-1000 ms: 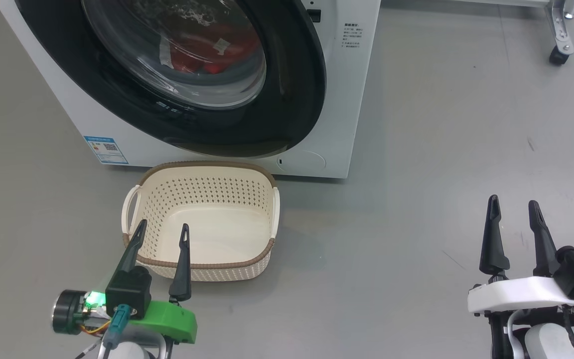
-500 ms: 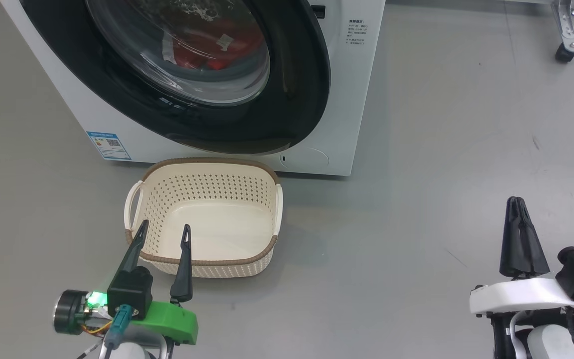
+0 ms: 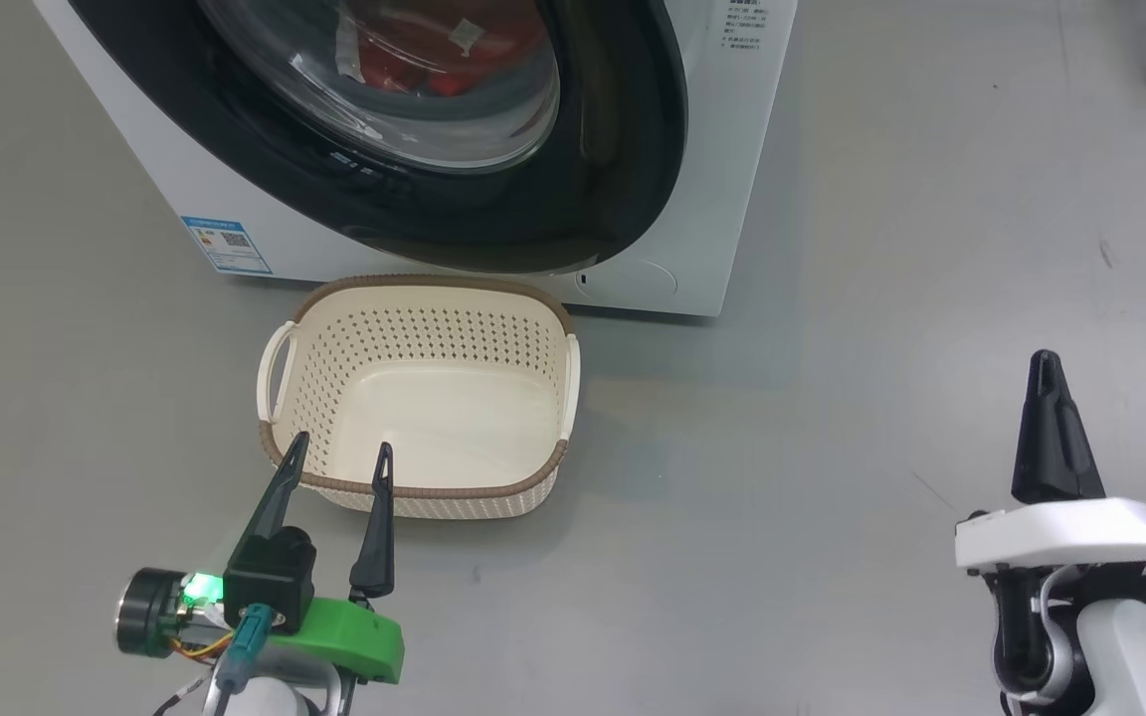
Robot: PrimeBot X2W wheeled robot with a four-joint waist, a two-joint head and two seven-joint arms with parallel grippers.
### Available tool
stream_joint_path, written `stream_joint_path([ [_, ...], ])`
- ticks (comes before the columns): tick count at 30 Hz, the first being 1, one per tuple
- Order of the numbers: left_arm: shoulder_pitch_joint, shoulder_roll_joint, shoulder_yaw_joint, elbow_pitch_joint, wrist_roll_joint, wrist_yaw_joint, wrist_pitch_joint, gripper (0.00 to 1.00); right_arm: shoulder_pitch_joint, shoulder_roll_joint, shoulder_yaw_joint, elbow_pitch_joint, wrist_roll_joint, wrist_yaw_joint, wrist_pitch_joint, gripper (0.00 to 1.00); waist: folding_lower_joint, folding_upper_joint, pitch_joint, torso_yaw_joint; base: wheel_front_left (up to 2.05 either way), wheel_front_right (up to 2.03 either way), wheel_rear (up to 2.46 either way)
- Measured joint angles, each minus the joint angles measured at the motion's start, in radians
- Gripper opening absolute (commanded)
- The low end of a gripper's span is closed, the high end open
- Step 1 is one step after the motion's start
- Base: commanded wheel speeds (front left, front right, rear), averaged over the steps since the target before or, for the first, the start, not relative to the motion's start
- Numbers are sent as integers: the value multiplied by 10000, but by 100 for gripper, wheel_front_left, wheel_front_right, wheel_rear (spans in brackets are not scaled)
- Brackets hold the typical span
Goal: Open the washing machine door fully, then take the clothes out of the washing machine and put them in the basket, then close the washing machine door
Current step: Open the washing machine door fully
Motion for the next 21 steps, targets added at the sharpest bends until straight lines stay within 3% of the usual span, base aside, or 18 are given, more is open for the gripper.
stream_joint_path([
  [9,-410,-15,-257,-48,163,-151,0,100,-1772,56,-819,385,1720,228,963,0,0,0,481,334,0,0,0],
  [21,-801,-38,-504,-36,215,-224,0,100,-4264,-113,-1611,1379,3206,46,2462,0,0,0,1083,1170,0,0,0],
])
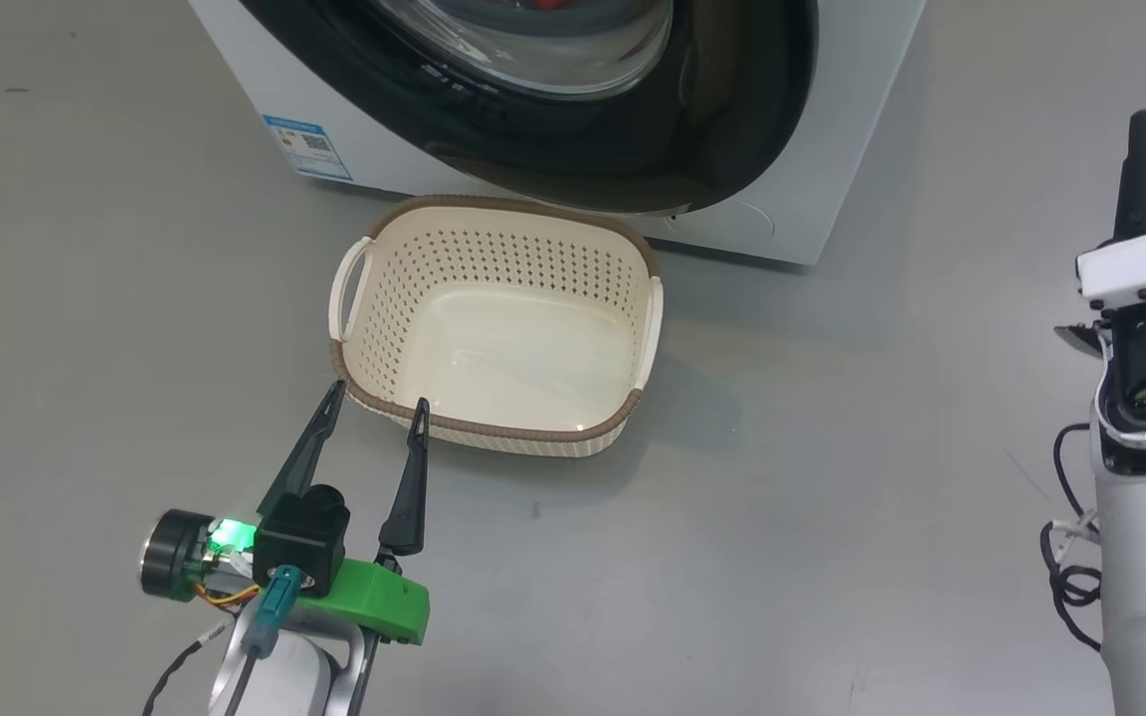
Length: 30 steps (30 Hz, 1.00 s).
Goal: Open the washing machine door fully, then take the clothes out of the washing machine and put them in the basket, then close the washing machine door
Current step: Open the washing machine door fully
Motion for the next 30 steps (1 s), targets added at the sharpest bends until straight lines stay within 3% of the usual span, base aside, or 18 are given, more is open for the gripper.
stream_joint_path([
  [13,-283,-27,-136,-38,-117,2,0,100,-2633,318,-420,1348,2226,-368,1645,0,0,0,669,807,0,0,0],
  [30,-579,-58,-589,-107,-554,15,0,100,-4598,378,-840,3348,3737,-619,3039,0,0,0,1098,1200,0,0,0],
])
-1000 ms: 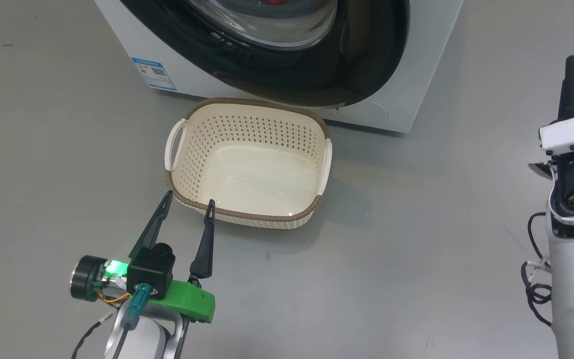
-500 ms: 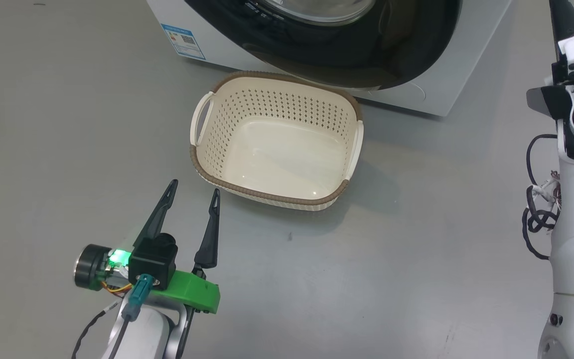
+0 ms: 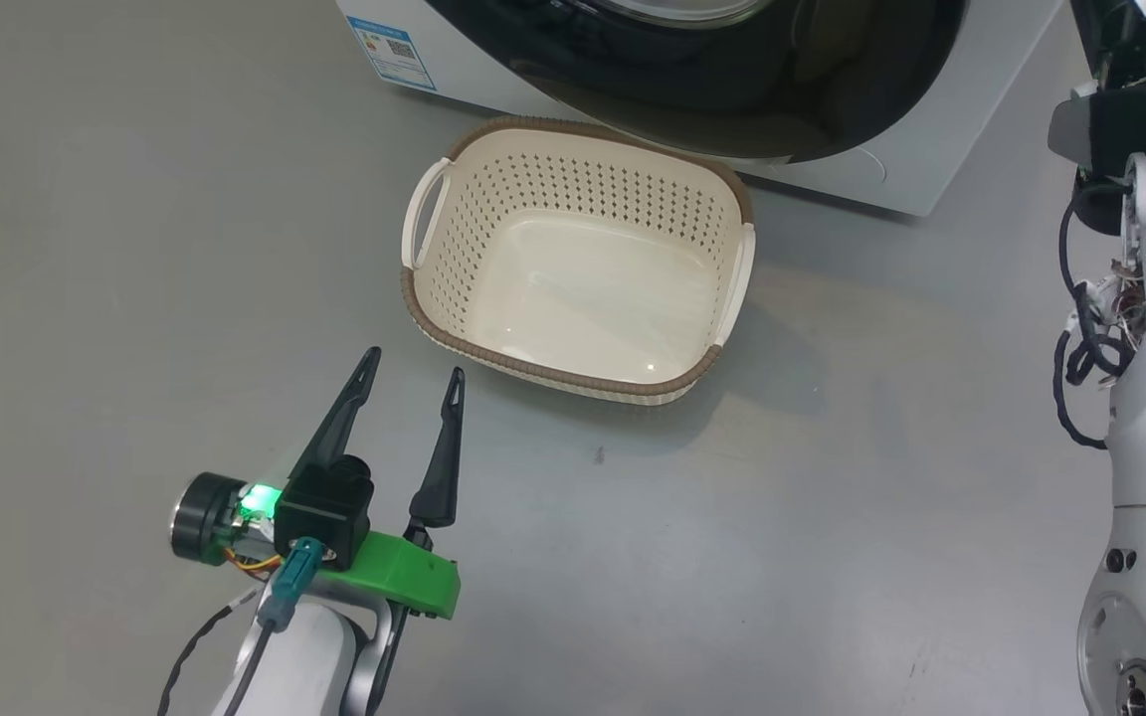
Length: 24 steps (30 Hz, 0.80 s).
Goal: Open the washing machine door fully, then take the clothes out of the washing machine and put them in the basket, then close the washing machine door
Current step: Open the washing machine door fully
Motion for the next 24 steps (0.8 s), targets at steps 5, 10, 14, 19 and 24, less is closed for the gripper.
stream_joint_path([
  [5,-126,-19,-52,-6,-77,13,0,100,-250,-13,-291,397,485,-4,215,0,0,0,14,155,0,0,0],
  [10,-128,-23,-38,0,-77,50,0,100,-583,13,-209,836,663,-4,502,0,0,0,24,276,0,0,0],
  [14,-128,-25,-56,6,-98,88,0,100,-740,8,-161,1151,892,-4,706,0,0,0,13,327,0,0,0],
  [19,-128,-25,-82,13,-167,92,0,100,-924,-40,-40,1532,995,-6,974,0,0,0,-23,384,0,0,0],
  [24,-128,-27,-107,86,-255,121,0,100,-987,-142,44,1889,1080,-4,1198,0,0,0,-128,417,0,0,0],
])
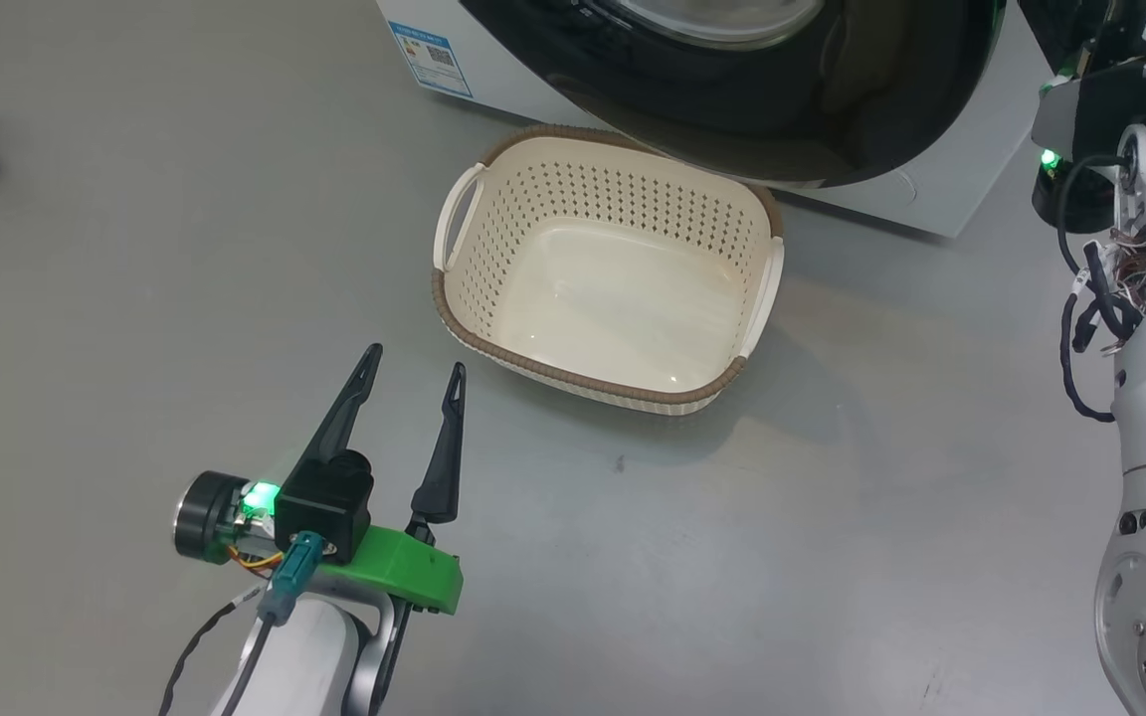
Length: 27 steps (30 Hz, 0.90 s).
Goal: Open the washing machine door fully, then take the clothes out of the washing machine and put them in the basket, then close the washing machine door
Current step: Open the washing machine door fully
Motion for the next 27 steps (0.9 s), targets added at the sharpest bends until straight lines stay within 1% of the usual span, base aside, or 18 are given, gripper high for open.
stream_joint_path([
  [9,1,0,10,96,-67,42,0,100,225,6,341,535,150,-2,639,0,0,0,-387,20,0,0,0],
  [15,8,0,8,192,-63,44,0,100,577,98,522,796,215,10,769,0,0,0,-745,-24,0,0,0],
  [19,24,0,-6,240,-63,44,0,100,936,92,665,968,566,21,911,0,0,0,-1018,-56,0,0,0],
  [22,77,0,-6,301,-61,46,0,100,1175,100,874,1089,830,107,1043,0,0,0,-1228,-74,0,0,0],
  [27,316,2,-82,357,-44,46,0,100,1483,125,1262,1139,1312,121,1294,0,0,0,-1546,-94,0,0,0],
])
